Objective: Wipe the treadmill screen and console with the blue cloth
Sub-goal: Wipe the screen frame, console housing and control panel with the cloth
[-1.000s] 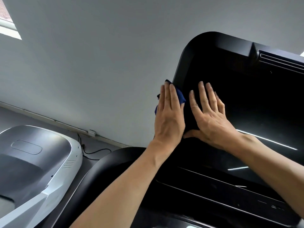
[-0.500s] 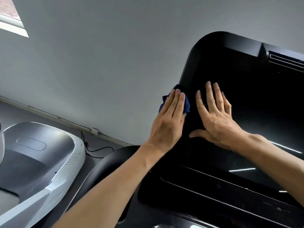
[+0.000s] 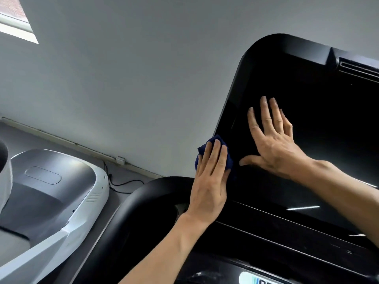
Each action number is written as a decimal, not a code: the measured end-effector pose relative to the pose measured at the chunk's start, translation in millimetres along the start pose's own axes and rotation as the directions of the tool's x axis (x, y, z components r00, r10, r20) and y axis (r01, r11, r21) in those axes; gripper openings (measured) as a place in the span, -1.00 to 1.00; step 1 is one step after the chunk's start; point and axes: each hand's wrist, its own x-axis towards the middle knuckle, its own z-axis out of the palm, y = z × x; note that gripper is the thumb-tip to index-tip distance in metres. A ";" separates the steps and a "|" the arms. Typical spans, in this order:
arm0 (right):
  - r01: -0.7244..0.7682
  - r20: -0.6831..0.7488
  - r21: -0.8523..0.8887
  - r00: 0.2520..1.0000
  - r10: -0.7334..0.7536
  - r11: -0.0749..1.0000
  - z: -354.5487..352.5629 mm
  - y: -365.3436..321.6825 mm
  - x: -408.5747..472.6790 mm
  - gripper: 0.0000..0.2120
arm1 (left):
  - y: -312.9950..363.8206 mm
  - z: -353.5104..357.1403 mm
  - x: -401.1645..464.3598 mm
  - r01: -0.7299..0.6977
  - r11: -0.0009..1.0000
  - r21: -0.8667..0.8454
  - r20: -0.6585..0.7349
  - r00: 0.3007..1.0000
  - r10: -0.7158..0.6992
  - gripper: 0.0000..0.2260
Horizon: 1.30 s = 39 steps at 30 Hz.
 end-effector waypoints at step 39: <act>0.020 -0.098 0.011 0.995 -0.019 1.000 8.2 3.7 -1.6 0.30 | 4.5 -25.5 118.7 0.407 0.788 -0.462 0.294 0.908 -0.297 -0.72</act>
